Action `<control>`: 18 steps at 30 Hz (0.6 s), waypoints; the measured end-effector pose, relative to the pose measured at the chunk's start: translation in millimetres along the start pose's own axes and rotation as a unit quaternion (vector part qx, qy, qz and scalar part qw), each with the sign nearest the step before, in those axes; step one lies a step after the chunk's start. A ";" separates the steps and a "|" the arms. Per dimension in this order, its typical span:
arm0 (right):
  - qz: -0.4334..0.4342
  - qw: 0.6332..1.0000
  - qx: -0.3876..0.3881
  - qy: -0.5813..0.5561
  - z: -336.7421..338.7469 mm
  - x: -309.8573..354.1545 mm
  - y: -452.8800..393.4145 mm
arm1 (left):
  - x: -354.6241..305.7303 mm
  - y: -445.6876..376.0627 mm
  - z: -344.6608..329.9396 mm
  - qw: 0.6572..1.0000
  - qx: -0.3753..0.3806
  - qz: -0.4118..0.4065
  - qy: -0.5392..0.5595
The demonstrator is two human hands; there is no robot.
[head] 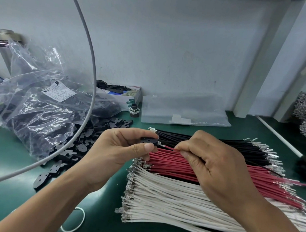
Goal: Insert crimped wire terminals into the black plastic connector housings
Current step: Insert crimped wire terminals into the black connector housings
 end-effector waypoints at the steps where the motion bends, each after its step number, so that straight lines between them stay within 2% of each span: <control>1: 0.009 1.000 0.004 0.018 1.1 2.4 -0.7 | -1.6 0.5 -0.7 1.000 0.005 -0.005 -0.012; 5: 0.022 0.998 0.024 0.047 1.5 7.0 -3.0 | -4.9 1.8 -4.1 0.999 0.024 -0.019 -0.041; 11: -0.066 0.996 0.038 -0.039 -11.7 -10.2 -0.3 | -3.6 3.2 -4.8 0.998 0.010 -0.018 -0.067; 16: 0.009 0.995 -0.005 0.104 -8.5 14.9 1.8 | -0.2 1.0 -5.0 0.999 0.008 -0.014 -0.035; 18: 0.023 0.992 -0.013 0.126 -12.0 16.9 4.2 | 1.3 -0.3 -1.8 1.000 -0.007 -0.012 -0.022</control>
Point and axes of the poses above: each hand's wrist, its own y-axis away from the middle knuckle, its own z-axis out of the back of the hand, x = y × z, the point moved 10 cm from there along -y, towards the middle knuckle, and after that the axes turned 15 degrees about -y, right-handed, at the moved point
